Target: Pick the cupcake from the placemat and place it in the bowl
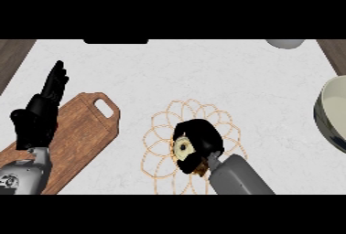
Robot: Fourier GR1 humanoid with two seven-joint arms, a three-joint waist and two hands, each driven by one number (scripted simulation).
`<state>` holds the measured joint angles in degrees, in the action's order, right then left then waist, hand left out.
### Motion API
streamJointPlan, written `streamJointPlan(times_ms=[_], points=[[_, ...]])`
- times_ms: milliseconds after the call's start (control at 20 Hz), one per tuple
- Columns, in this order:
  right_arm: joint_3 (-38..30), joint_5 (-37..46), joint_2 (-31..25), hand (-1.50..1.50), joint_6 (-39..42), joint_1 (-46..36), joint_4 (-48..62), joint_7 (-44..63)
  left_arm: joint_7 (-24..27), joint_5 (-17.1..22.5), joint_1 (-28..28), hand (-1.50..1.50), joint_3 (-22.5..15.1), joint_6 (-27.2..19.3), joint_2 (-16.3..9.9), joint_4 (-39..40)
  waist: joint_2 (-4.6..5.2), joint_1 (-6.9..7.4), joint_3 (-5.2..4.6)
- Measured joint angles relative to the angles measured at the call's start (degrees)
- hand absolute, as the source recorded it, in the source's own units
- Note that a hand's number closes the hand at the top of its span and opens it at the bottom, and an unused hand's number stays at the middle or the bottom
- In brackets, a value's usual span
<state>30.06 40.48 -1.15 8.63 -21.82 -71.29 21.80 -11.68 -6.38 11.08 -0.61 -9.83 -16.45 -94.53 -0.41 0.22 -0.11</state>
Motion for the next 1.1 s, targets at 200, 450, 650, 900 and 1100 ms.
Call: streamJointPlan(times_ms=[200,450,650,900,1100], points=[[1.0,-0.8,0.5,1.50,-2.0,-1.0,0.9,-0.1,0.4,-1.3,0.2,0.00,0.5,0.4,1.3,0.5,0.17,-0.03,0.03],[1.9,0.8,0.4,1.50,-3.0,0.8,-2.5,-1.1,1.4,-2.2,-0.5,0.00,0.8,1.0,2.7,0.8,0.29,-0.12,0.08],[4.1,3.7,0.9,1.50,-4.3,3.8,-7.9,5.1,2.0,-1.8,0.3,0.00,2.2,1.8,2.6,2.2,0.30,-0.31,0.09],[8.1,5.1,1.1,1.50,-8.2,5.2,-15.4,19.2,1.9,-1.8,-0.3,0.00,2.5,2.1,2.7,1.6,0.23,-0.31,0.09],[8.5,7.7,1.1,1.50,-13.4,6.2,-25.2,25.3,2.0,-2.4,-0.8,0.00,2.5,1.7,2.9,1.4,0.05,-0.78,0.09]])
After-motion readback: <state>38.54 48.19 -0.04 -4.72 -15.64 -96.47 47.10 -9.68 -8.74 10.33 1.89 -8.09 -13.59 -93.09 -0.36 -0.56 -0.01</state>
